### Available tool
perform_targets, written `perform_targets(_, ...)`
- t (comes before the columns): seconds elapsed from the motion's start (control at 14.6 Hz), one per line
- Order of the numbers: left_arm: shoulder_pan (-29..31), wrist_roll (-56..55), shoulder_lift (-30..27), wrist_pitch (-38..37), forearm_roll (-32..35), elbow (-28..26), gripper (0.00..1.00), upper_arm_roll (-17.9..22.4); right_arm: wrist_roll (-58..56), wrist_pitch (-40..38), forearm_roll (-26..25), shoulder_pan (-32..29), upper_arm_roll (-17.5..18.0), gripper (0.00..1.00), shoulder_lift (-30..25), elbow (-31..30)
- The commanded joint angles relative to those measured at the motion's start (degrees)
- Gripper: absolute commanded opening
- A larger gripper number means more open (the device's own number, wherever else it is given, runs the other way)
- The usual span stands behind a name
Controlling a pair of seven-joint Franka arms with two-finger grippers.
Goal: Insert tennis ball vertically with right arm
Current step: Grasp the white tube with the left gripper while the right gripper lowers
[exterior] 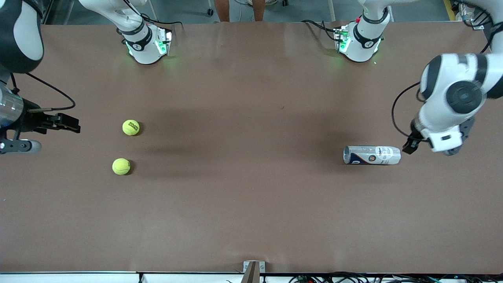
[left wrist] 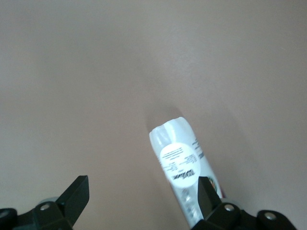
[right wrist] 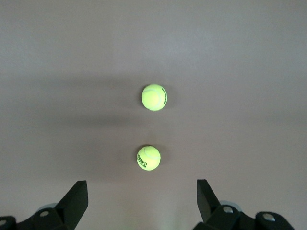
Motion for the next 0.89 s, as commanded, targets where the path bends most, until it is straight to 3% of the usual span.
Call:
perform_targets(0.0,-2.0,-14.2,6.3,3.2,4.0,1.1,1.0,-0.1,-0.4,-0.6,-0.6,-0.8,0.1,1.0,3.1,0.3)
perform_targets(0.34,-4.7,-33.4,14.3,6.8,14.8,1.5,1.0,-0.2,-0.6,0.0,-1.8,0.0,0.0,1.0,9.4,0.3)
perform_targets(0.55,-5.8,-36.5,16.3,7.8,16.5,1.5,1.0,-0.1,-0.5,0.2,-4.1,1.3,0.1,1.0,11.0,0.4)
perform_targets(0.82,-6.8,-41.6,19.0,8.8,19.9,1.6,1.0,-0.1,-0.4,4.1,-2.9,-0.4,0.0,1.0,11.9,0.5)
